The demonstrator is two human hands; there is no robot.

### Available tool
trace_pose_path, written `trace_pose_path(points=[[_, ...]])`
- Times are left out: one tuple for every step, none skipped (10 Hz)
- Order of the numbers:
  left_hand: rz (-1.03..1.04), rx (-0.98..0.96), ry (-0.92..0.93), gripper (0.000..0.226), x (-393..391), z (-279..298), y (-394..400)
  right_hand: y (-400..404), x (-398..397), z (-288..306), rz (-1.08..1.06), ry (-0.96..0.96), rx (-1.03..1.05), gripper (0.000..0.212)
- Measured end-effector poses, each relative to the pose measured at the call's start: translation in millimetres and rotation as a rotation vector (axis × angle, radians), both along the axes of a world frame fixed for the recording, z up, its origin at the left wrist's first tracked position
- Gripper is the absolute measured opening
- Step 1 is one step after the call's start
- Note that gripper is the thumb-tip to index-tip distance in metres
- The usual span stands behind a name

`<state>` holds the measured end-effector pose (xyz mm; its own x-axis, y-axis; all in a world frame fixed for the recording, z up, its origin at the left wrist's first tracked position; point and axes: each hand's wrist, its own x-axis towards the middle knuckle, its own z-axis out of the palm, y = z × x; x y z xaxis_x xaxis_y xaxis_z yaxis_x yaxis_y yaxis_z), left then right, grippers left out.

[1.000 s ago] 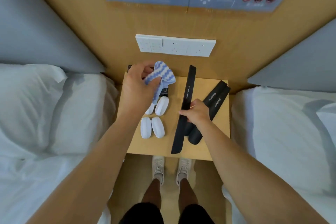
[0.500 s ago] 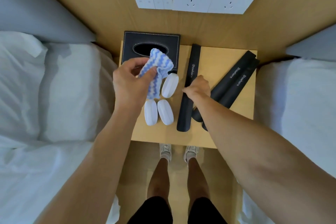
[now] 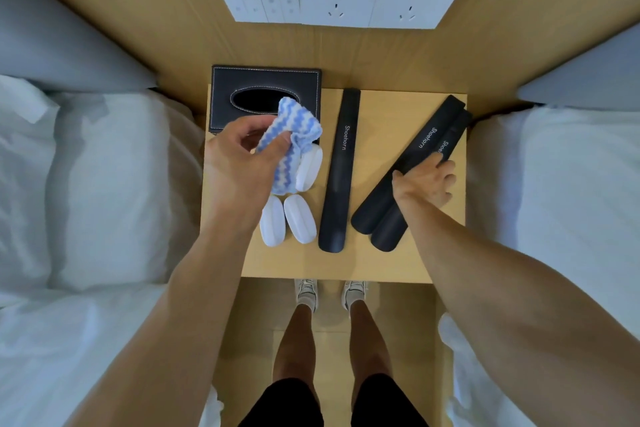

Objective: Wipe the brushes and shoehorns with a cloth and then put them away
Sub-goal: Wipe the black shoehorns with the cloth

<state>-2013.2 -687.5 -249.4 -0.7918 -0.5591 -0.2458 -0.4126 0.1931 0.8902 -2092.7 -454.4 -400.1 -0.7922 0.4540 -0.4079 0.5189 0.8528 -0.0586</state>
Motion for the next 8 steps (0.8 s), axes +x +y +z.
trace_pose_path(points=[[0.008, 0.017, -0.004, 0.013, -0.3, -2.2, 3.2, 9.7, -3.0, -2.8, -0.141, -0.004, -0.075, 0.065], [0.005, 0.016, -0.019, 0.014, 1.3, -4.2, 7.0, 19.7, -3.3, -6.9, -0.248, 0.006, -0.176, 0.058], [0.018, 0.012, -0.024, 0.015, 3.1, -3.9, 11.3, 30.0, -3.4, -9.3, -0.302, 0.049, -0.277, 0.055], [0.017, 0.014, -0.026, 0.014, 3.3, -0.7, 17.4, 39.9, -2.9, -11.1, -0.395, 0.111, -0.381, 0.054], [0.006, 0.013, -0.008, 0.016, 3.8, 3.1, 21.3, 51.4, -3.0, -9.3, -0.412, 0.079, -0.392, 0.043], [-0.006, 0.009, 0.004, 0.016, 5.3, 6.7, 25.2, 68.2, -7.2, -13.0, -0.383, -0.057, -0.424, 0.028], [-0.009, 0.005, 0.011, 0.016, 6.7, 12.0, 30.4, 83.4, -4.2, -14.6, -0.405, -0.109, -0.538, 0.030], [-0.015, 0.009, 0.025, 0.018, 7.1, 21.9, 36.6, 90.5, 3.9, -1.5, -0.402, -0.046, -0.479, 0.024]])
